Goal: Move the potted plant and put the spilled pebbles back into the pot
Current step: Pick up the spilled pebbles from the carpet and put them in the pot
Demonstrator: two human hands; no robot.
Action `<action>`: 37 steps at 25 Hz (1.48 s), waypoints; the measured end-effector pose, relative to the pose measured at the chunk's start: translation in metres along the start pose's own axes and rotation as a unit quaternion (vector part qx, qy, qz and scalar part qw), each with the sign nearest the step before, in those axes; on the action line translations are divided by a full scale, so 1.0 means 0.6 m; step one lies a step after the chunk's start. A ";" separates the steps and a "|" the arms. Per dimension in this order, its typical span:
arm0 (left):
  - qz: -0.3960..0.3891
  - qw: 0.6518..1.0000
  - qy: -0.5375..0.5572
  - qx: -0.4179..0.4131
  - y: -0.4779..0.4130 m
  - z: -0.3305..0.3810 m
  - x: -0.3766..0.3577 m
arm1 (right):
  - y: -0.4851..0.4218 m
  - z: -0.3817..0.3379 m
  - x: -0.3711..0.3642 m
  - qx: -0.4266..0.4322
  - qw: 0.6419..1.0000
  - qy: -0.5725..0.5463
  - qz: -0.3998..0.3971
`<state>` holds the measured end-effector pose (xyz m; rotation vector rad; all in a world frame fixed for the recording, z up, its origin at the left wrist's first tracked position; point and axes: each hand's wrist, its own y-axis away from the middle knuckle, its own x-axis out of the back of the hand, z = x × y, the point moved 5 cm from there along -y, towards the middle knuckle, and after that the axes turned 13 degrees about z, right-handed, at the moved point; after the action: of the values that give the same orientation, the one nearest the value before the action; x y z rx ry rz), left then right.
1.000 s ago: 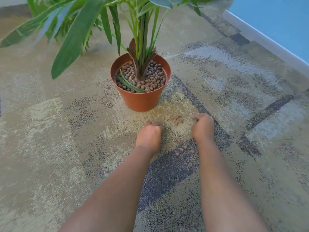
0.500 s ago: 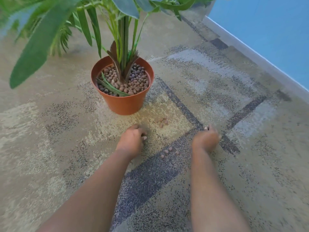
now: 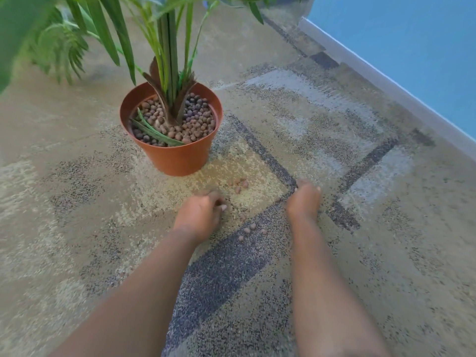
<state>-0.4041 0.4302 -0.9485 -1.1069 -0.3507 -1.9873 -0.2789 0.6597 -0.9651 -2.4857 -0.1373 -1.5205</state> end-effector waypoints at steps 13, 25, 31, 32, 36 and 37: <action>-0.105 0.994 0.013 0.006 -0.006 0.048 -0.049 | 0.018 -0.043 0.004 0.004 0.971 0.008 -0.238; -0.139 0.989 0.034 -0.030 0.000 0.058 -0.063 | 0.054 -0.036 0.023 -0.051 0.903 0.037 -0.426; -0.363 0.899 0.155 0.188 -0.004 0.007 -0.024 | 0.095 -0.048 0.006 -0.074 0.866 0.070 -0.490; -0.378 0.883 0.177 0.213 -0.003 0.002 -0.016 | 0.099 -0.047 0.002 -0.075 0.864 0.073 -0.492; -0.385 0.854 0.205 0.282 0.003 -0.015 -0.008 | 0.108 -0.054 -0.003 -0.064 0.855 0.098 -0.505; -0.379 0.858 0.200 0.284 0.004 -0.017 -0.012 | 0.111 -0.059 0.000 -0.067 0.850 0.095 -0.514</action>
<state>-0.4062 0.4265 -0.9602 -0.1410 -1.1954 -2.4527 -0.2965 0.5867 -0.9593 -2.4099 -1.5819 -2.1422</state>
